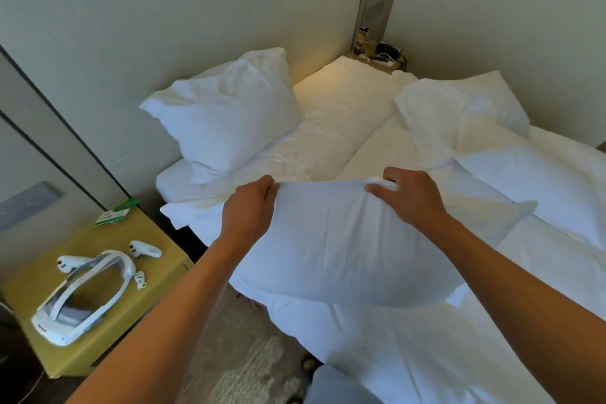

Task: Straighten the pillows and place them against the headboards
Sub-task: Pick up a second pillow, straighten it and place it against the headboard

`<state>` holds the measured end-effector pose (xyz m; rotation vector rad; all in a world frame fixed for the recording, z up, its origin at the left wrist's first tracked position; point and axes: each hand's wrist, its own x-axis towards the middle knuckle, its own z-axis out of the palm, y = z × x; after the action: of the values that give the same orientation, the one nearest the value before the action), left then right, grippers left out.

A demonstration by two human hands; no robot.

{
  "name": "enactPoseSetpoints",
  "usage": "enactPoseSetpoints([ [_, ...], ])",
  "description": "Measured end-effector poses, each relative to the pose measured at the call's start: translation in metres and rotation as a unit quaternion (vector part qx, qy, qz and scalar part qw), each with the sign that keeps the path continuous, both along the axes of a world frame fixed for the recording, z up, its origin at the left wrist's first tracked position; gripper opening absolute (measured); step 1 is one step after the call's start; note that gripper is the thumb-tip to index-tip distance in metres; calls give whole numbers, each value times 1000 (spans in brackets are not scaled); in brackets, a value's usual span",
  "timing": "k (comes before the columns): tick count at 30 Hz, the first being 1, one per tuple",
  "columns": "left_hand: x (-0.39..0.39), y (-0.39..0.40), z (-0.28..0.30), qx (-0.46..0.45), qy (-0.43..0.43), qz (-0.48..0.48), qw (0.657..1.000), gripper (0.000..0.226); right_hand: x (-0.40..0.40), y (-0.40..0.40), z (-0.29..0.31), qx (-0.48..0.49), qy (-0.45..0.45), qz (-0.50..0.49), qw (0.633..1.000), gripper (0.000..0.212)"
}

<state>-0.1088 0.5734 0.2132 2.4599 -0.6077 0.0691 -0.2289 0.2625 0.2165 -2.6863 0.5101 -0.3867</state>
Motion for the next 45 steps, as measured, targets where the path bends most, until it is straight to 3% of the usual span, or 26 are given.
enactPoseSetpoints([
  [11, 128, -35, 5, 23, -10, 20, 999, 34, 148, -45, -24, 21, -28, 27, 999, 57],
  [16, 196, -74, 4, 55, -27, 21, 998, 37, 210, -90, -36, 96, -19, 52, 994, 53],
  [22, 231, -99, -54, 108, 26, 14, 994, 35, 246, -113, -103, 165, 88, 43, 981, 53],
  [28, 252, -110, -102, 163, 101, 20, 981, 32, 256, -125, -157, 81, 181, -4, 980, 18],
  [36, 300, -117, -120, 120, 123, 14, 985, 32, 261, -139, -159, -78, 160, -78, 981, 27],
  [45, 332, -132, -136, 66, 142, 24, 987, 31, 264, -135, -155, -31, 81, -128, 988, 16],
])
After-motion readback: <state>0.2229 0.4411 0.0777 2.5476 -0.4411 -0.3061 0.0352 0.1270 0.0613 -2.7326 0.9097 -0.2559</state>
